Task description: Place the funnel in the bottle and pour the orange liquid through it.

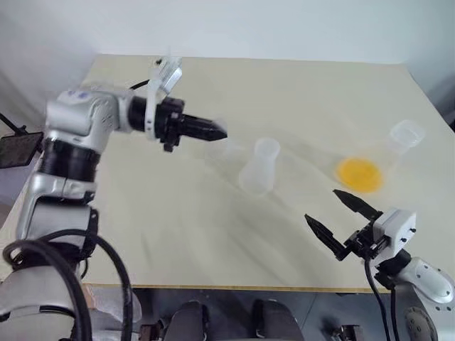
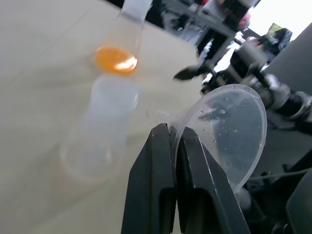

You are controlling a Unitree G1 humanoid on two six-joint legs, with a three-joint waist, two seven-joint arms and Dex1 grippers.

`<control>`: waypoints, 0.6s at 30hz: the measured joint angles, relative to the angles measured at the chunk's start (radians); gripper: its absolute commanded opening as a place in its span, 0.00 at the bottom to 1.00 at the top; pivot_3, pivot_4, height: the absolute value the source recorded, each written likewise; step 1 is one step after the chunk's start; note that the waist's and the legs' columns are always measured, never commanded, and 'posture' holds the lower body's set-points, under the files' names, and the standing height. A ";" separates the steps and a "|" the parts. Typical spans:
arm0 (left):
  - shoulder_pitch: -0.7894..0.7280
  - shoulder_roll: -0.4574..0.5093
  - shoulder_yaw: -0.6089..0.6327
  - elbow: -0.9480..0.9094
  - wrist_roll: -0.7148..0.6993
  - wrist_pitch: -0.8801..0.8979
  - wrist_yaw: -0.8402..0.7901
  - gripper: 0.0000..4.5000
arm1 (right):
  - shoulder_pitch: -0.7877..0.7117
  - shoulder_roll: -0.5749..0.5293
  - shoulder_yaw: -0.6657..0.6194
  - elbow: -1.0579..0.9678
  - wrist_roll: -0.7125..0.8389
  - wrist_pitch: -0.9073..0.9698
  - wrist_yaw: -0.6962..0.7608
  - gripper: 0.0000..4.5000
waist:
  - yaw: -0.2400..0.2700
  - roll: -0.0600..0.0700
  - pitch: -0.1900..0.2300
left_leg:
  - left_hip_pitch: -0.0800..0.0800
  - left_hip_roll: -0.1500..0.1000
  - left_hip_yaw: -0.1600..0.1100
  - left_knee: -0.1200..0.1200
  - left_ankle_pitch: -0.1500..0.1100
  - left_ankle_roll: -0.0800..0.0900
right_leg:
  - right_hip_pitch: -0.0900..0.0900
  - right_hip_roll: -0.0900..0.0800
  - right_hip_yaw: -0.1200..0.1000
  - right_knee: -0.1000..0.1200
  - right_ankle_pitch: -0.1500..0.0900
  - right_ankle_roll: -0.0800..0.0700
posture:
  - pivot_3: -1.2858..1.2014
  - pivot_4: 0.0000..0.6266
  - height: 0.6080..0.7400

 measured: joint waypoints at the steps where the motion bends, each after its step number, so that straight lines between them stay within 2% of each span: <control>1: -0.024 -0.016 -0.002 0.020 0.008 -0.003 -0.009 0.01 | 0.004 0.005 0.002 -0.006 -0.004 -0.001 -0.005 1.00 | 0.000 0.000 0.000 | 0.000 0.000 0.000 0.000 0.000 0.000 | 0.000 0.000 0.000 0.000 0.000 0.000 | 0.52 0.24 1.00; 12: -0.143 -0.183 -0.056 0.312 0.216 -0.129 0.028 0.01 | 0.020 0.057 0.070 -0.018 -0.050 -0.024 -0.054 1.00 | 0.002 0.000 0.000 | -0.001 0.000 0.000 0.000 0.000 0.000 | -0.001 0.000 0.000 0.000 0.000 0.000 | 0.52 0.24 1.00; 18: -0.175 -0.243 -0.080 0.369 0.290 -0.165 -0.011 0.01 | 0.020 0.080 0.102 -0.018 -0.068 -0.029 -0.072 1.00 | 0.002 0.000 0.000 | -0.001 0.000 0.000 0.000 0.000 0.000 | -0.001 0.000 0.000 0.000 0.000 0.000 | 0.52 0.24 1.00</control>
